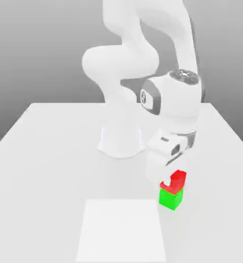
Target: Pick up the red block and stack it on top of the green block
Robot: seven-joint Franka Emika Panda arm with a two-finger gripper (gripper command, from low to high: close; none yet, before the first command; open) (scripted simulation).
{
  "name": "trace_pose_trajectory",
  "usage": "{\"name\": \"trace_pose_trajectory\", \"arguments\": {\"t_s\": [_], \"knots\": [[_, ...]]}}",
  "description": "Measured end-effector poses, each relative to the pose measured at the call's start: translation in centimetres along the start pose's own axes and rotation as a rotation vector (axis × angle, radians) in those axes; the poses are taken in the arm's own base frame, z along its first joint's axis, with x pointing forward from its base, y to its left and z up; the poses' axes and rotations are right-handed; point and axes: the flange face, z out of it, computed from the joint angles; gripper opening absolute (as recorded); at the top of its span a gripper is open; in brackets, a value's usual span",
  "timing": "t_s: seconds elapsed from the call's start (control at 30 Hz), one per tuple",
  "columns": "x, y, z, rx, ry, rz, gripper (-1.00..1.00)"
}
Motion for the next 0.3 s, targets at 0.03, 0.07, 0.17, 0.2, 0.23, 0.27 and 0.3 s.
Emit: {"name": "trace_pose_trajectory", "arguments": {"t_s": [0.03,0.07,0.17,0.2,0.23,0.27,0.3], "knots": [[-0.1,-0.2,0.0,0.0,0.0,-0.005,1.0],[-0.1,-0.3,0.0,0.0,0.0,-0.01,1.0],[-0.2,-0.5,0.1,0.001,0.0,-0.017,1.0],[-0.1,-0.3,-0.5,0.0,0.001,-0.009,1.0],[0.1,-0.1,-1.2,0.0,0.001,-0.003,1.0],[0.2,0.0,-2.0,-0.001,0.001,0.0,1.0],[0.2,0.0,-2.8,-0.001,0.001,0.001,1.0]]}}
